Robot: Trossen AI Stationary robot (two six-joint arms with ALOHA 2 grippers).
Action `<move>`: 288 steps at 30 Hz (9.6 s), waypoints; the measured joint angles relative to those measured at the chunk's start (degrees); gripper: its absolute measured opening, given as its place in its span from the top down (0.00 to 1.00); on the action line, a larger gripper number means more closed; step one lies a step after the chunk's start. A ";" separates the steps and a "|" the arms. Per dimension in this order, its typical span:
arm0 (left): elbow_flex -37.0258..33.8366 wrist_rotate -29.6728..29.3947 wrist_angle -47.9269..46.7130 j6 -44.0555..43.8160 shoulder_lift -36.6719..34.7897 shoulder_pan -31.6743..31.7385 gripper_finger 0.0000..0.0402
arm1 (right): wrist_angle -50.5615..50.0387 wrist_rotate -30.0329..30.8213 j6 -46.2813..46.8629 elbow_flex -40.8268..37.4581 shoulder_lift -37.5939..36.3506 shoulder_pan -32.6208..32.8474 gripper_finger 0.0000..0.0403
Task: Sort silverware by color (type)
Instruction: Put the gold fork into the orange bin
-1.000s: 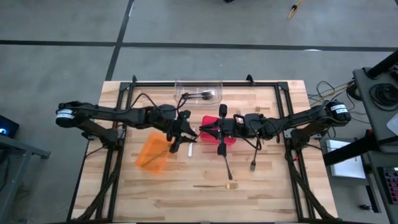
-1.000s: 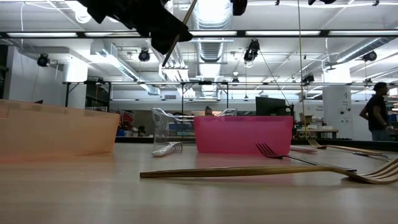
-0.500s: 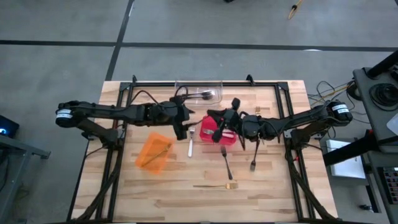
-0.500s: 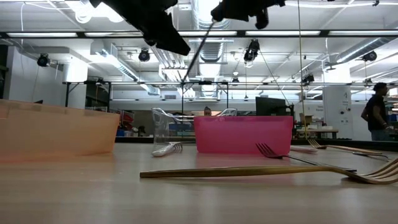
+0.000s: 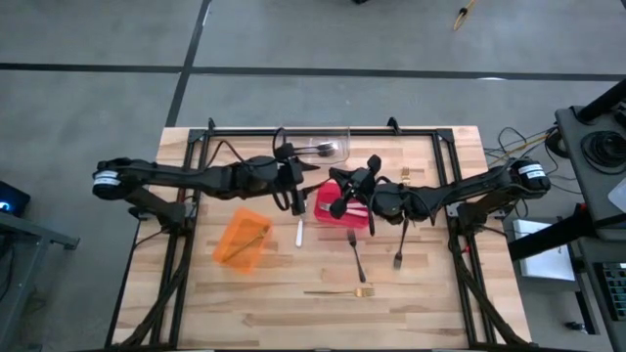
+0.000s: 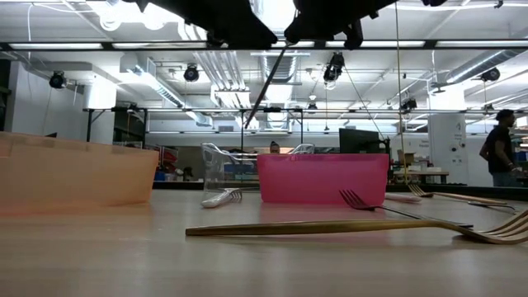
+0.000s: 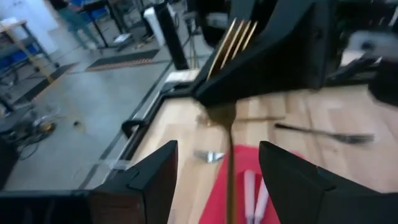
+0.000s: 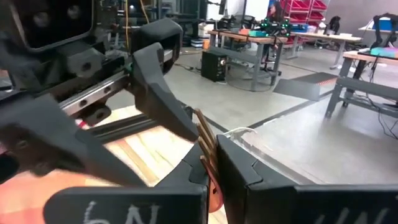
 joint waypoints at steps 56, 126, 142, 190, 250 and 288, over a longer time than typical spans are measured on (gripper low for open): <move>2.29 -1.11 -8.26 -8.06 3.83 0.22 1.00 | -1.05 -0.02 2.33 0.02 -2.98 -0.03 0.62; 4.34 26.25 -74.15 -76.23 -4.23 -16.45 1.00 | -14.16 -0.02 -25.69 0.04 -5.26 -14.33 0.69; 0.31 26.02 -74.58 -68.77 -4.22 -11.43 1.00 | -15.51 -0.28 -23.96 0.04 -5.26 -18.84 0.69; -9.22 27.94 -61.40 -66.25 -4.22 -6.98 1.00 | -20.06 -0.63 -19.63 0.04 -5.26 -22.43 0.69; -10.04 24.40 -59.43 -66.38 0.22 -5.95 1.00 | -20.33 -0.61 -20.22 0.04 -5.26 -22.43 0.69; -14.23 21.99 -57.94 -55.75 -0.06 -5.95 1.00 | -21.66 -2.13 -20.63 0.04 -5.26 -23.67 0.69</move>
